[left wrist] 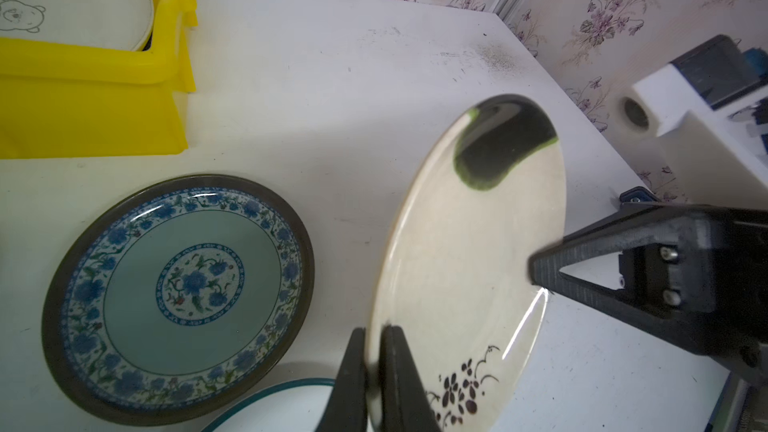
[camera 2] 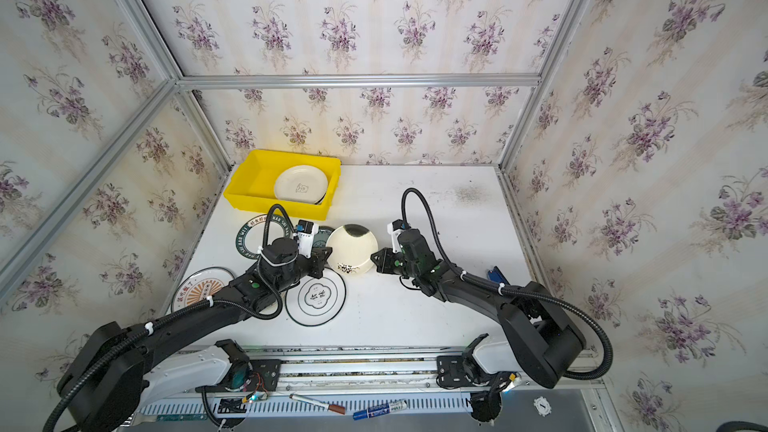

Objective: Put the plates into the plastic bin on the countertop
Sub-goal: 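Tilt the dark-spot plate upright toward the left gripper while the left gripper approaches, then grasp the upright plate rim with the left gripper beside the right gripper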

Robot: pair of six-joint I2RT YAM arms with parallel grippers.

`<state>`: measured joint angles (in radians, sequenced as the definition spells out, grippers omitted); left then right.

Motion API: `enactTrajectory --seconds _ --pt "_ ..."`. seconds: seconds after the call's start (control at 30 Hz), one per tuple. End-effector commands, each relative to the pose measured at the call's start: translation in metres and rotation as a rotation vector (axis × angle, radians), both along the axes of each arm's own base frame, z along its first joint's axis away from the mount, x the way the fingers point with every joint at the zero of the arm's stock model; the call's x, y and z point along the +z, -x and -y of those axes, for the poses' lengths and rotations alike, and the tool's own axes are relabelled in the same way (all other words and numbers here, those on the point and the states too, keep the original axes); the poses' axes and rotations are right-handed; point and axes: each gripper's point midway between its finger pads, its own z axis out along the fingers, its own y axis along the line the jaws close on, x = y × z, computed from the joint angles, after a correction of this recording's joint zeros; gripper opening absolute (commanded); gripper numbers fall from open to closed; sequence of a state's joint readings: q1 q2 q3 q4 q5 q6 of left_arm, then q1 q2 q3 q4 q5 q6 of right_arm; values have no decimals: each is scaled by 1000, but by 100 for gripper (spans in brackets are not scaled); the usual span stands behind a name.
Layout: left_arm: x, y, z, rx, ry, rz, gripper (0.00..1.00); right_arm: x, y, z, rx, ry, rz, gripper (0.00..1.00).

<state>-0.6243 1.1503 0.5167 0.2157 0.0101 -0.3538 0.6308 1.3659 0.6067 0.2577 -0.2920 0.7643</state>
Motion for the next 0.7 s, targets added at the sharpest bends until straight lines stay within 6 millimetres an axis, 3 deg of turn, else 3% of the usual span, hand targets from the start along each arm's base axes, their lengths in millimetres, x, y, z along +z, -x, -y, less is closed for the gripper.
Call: enactTrajectory --seconds 0.0,0.17,0.33,0.47,0.67 --pt "-8 15 13 -119 -25 -26 1 42 -13 -18 26 -131 121 27" --pt "-8 15 11 -110 -29 -20 0 41 -11 -14 18 -118 126 58" --pt "-6 15 10 -105 -28 -16 0 41 -9 -8 5 -96 133 74" --pt "-6 15 10 -106 -28 -15 0 43 -8 -5 -1 -90 143 81" --pt "-4 14 7 -92 -34 -4 0 43 -4 1 -3 -64 151 83"
